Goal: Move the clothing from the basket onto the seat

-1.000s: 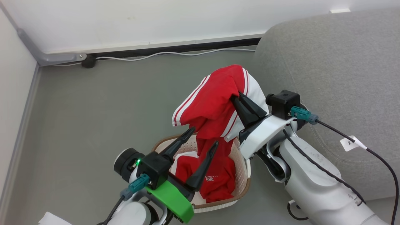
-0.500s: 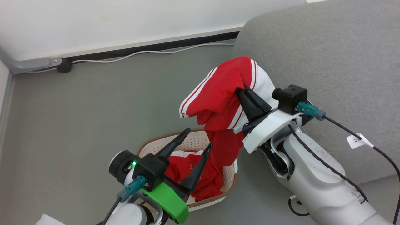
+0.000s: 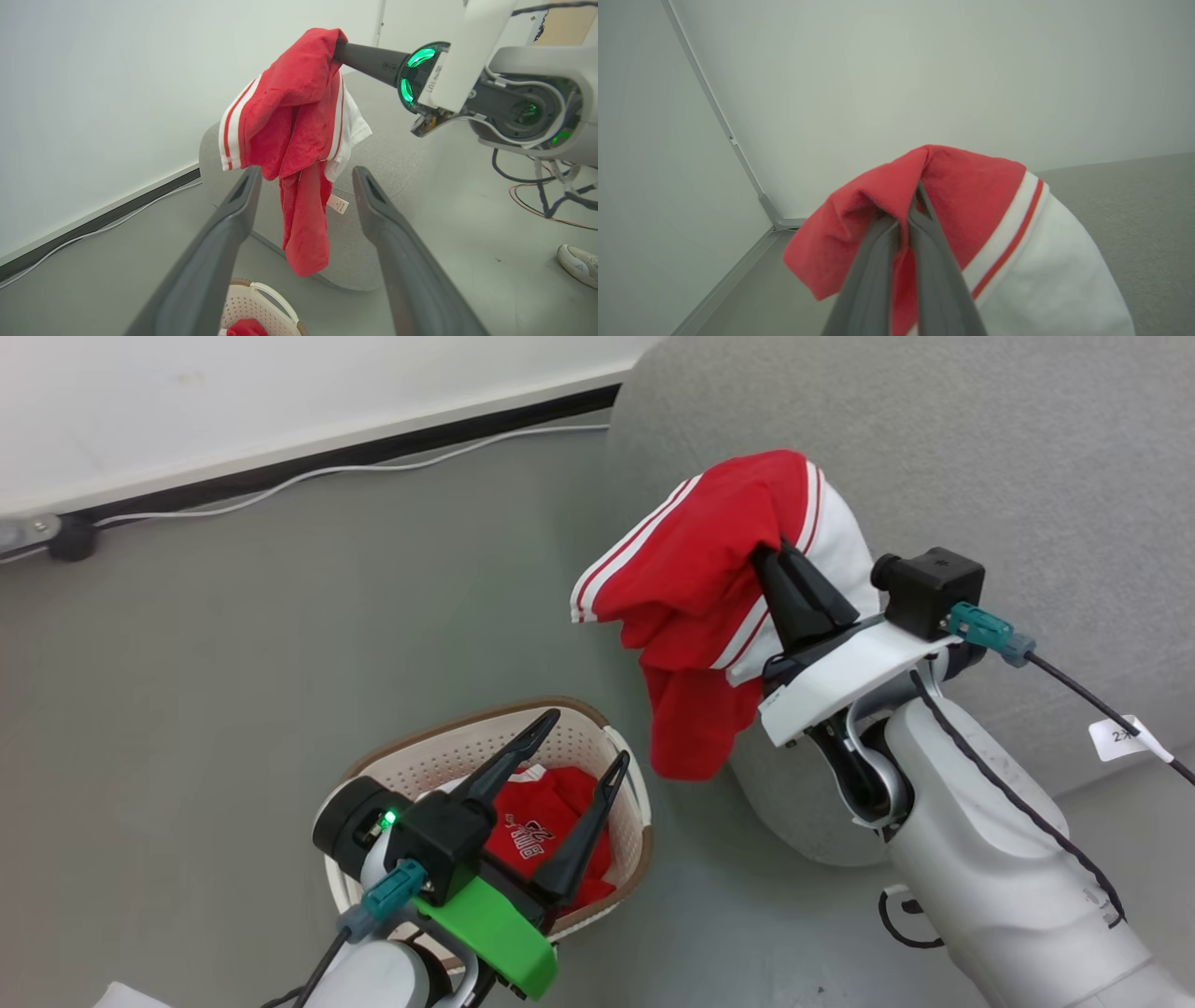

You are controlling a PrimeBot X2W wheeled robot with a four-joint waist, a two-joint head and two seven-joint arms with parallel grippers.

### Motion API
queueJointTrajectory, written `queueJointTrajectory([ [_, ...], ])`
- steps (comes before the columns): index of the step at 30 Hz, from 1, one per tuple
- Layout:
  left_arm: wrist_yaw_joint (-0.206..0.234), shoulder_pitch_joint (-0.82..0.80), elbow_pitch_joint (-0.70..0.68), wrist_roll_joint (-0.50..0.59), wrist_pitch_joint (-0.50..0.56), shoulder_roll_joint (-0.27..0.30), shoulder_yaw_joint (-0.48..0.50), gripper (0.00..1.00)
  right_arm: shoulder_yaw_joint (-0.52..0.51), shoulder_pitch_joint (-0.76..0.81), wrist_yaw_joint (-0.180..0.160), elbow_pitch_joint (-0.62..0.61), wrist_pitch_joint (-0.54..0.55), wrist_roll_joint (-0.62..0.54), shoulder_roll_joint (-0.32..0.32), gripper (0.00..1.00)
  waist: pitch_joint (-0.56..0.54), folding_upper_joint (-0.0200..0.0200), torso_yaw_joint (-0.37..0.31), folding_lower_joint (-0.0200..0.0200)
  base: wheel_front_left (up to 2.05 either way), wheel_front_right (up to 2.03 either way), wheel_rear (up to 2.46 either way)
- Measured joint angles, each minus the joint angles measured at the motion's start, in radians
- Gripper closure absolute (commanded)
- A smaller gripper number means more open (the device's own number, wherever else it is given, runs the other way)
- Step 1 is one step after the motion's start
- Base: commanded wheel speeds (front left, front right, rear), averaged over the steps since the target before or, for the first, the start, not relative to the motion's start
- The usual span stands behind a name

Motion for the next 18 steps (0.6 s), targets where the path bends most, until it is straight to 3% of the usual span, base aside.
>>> queueJointTrajectory([
  [18, -0.001, -0.038, -0.026, 0.029, 0.028, 0.02, -0.001, 0.0, -0.134, 0.001, -0.027, -0.055, -0.001, 0.0, -0.005, 1.0, 0.08, 0.0, -0.158, 0.0, 0.0, 0.0, 0.0],
])
